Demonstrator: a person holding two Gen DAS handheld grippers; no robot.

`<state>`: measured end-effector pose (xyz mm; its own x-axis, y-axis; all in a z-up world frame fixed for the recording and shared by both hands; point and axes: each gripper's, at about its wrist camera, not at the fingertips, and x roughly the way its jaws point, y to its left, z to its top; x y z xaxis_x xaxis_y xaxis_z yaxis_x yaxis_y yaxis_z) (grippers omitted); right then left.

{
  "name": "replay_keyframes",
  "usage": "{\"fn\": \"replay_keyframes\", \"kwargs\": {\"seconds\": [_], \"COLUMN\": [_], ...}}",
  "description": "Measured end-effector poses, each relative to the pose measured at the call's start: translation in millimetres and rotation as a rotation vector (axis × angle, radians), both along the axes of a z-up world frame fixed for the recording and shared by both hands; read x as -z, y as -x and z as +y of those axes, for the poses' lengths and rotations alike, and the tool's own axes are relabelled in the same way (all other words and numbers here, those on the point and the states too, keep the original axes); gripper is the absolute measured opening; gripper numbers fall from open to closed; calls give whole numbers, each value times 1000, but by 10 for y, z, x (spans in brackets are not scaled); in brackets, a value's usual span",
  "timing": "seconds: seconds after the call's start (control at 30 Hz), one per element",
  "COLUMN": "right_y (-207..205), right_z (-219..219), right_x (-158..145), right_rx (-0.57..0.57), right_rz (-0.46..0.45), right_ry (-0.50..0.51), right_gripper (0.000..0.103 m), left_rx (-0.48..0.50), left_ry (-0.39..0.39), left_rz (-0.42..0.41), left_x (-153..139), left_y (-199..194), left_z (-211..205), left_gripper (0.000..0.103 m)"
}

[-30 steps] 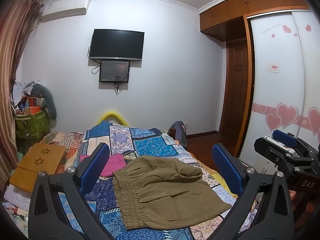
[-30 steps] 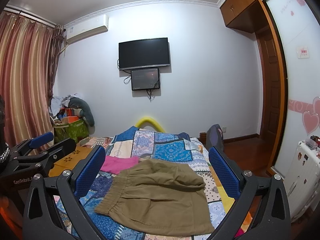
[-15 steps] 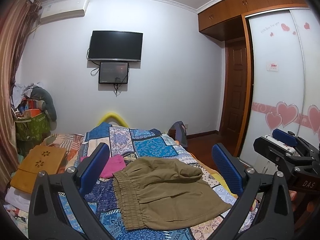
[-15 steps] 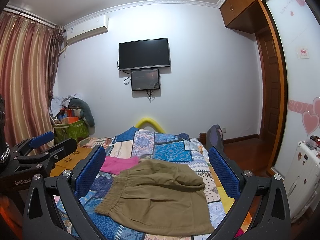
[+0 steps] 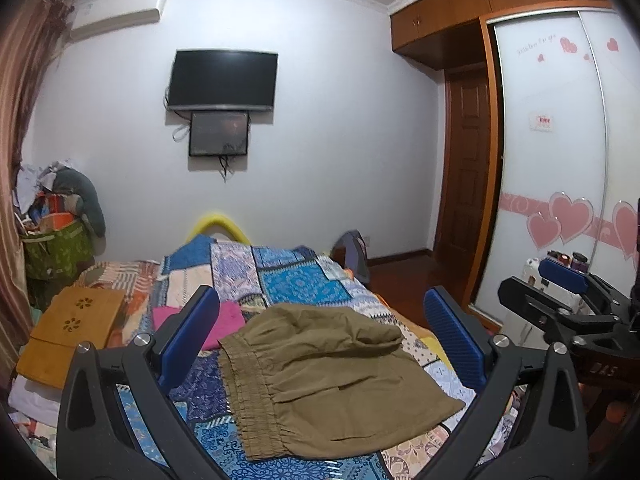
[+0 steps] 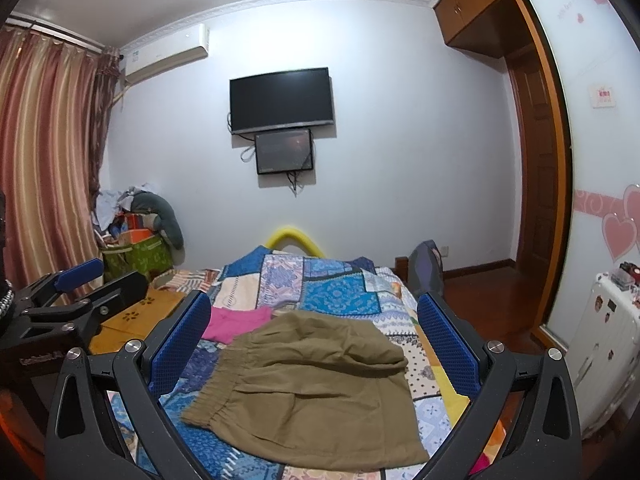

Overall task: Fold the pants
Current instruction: 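Grasp the elastic waistband with the left tool while the right tool grasps the pant leg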

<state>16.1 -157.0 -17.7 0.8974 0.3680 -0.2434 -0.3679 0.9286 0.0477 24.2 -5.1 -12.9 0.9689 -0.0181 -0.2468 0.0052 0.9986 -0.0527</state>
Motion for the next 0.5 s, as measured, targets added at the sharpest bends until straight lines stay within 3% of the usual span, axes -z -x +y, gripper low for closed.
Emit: {"fn": "replay_keyframes", "kwargs": {"seconds": [0.3, 0.5], "right_y": [-601, -913], "right_z": [-88, -247], "right_x": [473, 696], "right_rx": [56, 50], "right_rz": [147, 233], "right_ry": [131, 159], "right_gripper": [103, 103], "left_rx": [26, 16], "left_ry": [-16, -39], "left_rz": [204, 364], "left_x": [449, 821], "left_y": [-693, -1261], "left_z": [120, 353], "left_gripper": [103, 103]}}
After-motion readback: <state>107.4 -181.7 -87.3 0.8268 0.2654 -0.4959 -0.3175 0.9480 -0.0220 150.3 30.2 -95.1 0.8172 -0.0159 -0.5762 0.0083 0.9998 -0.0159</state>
